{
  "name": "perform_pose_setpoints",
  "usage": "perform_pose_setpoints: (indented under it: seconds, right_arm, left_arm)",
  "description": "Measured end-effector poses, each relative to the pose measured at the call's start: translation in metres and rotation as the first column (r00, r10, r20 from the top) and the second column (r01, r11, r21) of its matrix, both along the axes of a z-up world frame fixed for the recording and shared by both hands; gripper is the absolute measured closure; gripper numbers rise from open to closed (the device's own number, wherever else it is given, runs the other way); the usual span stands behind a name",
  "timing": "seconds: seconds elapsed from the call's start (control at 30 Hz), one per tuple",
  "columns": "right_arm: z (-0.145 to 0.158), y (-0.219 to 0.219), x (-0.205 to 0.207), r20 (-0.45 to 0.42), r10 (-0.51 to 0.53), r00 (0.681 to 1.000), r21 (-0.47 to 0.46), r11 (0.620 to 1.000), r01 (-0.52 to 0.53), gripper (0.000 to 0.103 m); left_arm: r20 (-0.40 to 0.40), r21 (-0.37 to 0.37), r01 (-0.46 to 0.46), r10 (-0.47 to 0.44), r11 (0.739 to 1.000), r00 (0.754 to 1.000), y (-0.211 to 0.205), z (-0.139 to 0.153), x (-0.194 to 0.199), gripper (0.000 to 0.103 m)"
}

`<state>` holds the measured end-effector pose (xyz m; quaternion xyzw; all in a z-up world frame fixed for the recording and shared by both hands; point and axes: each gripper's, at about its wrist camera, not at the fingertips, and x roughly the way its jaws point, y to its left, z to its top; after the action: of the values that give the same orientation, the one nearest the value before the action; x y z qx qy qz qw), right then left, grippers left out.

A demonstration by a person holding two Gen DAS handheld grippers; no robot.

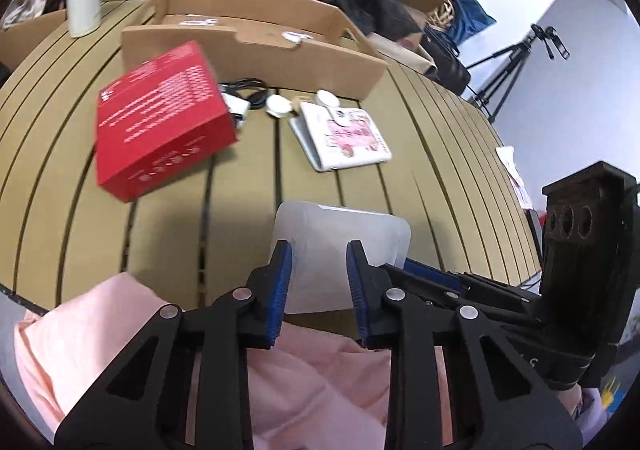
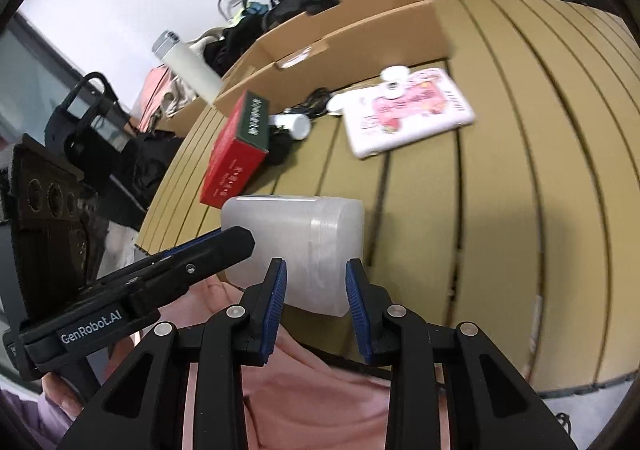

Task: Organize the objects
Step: 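Reach the right gripper to the white plastic box and grasp it, then carry the white plastic box with the right gripper into the cardboard tray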

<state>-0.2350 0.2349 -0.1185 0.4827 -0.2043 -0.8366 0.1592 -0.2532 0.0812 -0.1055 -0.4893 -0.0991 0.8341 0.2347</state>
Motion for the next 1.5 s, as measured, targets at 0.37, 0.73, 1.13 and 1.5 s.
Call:
perform_pose_setpoints:
  seconds: [0.37, 0.73, 1.13, 1.5]
  right_arm:
    - [0.042, 0.009, -0.029, -0.074, 0.013, 0.997, -0.001, 1.0, -0.013, 0.07]
    - [0.109, -0.019, -0.217, -0.163, 0.095, 0.982, -0.005, 0.995, -0.098, 0.07]
    - [0.008, -0.099, -0.375, 0.045, 0.112, 0.993, 0.019, 0.993, -0.113, 0.07]
    - [0.079, -0.073, -0.343, -0.024, 0.147, 0.989, 0.224, 0.965, -0.138, 0.009]
  left_arm:
    - [-0.055, 0.057, -0.037, 0.04, 0.998, 0.998, -0.009, 0.047, -0.034, 0.08]
    - [-0.092, 0.086, -0.122, 0.129, 0.989, 0.987, -0.061, 0.097, -0.22, 0.08]
    - [-0.022, -0.107, -0.203, 0.202, 0.973, 0.979, -0.101, 0.012, -0.345, 0.081]
    - [-0.218, -0.195, -0.261, 0.218, 0.945, 0.951, -0.113, 0.117, -0.282, 0.002]
